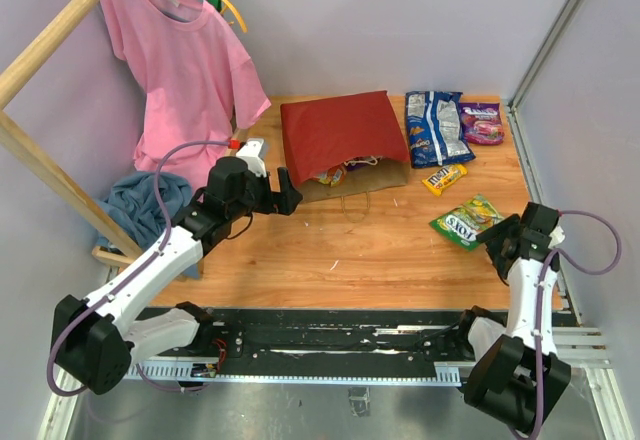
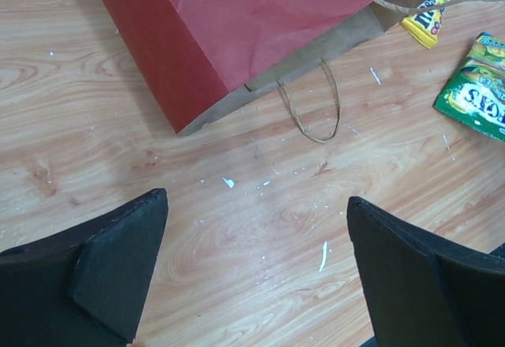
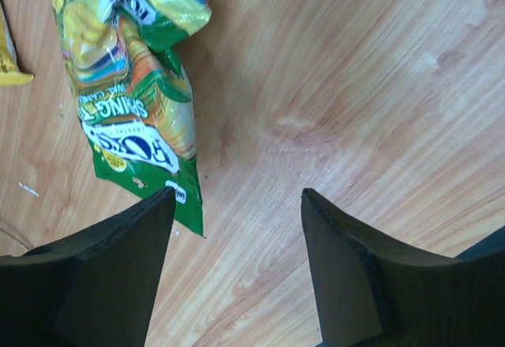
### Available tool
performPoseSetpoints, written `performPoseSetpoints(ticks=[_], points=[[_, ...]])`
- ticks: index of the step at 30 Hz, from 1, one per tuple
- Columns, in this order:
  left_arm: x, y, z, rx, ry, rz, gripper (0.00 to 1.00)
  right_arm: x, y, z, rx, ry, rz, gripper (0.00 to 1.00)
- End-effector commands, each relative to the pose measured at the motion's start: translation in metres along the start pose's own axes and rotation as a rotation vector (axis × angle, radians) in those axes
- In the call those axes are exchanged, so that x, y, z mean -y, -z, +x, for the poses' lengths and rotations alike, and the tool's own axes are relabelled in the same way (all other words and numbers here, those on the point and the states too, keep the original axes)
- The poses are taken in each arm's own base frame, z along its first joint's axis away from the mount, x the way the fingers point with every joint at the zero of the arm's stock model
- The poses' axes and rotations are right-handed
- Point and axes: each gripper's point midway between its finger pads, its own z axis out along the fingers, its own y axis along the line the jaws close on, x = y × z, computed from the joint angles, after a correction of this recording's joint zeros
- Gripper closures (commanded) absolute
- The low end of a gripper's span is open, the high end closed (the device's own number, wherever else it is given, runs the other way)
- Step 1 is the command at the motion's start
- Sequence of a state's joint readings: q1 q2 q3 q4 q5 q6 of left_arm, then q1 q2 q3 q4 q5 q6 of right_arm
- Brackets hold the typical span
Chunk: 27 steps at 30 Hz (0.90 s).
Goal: Take the snacks out of the paper bag
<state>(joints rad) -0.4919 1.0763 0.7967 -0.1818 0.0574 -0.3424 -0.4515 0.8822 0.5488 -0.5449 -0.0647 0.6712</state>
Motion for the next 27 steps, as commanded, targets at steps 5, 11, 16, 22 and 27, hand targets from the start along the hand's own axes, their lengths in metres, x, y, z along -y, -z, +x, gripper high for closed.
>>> performPoseSetpoints(ticks=[5, 11, 16, 22, 27], points=[[0.004, 0.009, -0.011, 0.046, -0.013, 0.022, 0.00, -0.009, -0.003, -0.046, 0.119, -0.040, 0.067, 0.39], [0.009, 0.012, -0.001, 0.036, 0.016, 0.060, 0.00, -0.004, -0.034, -0.046, 0.115, -0.077, 0.101, 0.41], [0.005, 0.018, -0.004, 0.050, -0.003, 0.040, 0.00, -0.026, -0.055, -0.059, 0.162, -0.117, -0.010, 0.43], [0.004, 0.018, -0.001, 0.047, 0.001, 0.039, 0.00, -0.037, -0.075, -0.062, 0.149, -0.147, -0.056, 0.59], [0.005, 0.020, -0.003, 0.054, 0.000, 0.043, 0.00, -0.048, -0.088, -0.072, 0.149, -0.176, -0.084, 0.89]])
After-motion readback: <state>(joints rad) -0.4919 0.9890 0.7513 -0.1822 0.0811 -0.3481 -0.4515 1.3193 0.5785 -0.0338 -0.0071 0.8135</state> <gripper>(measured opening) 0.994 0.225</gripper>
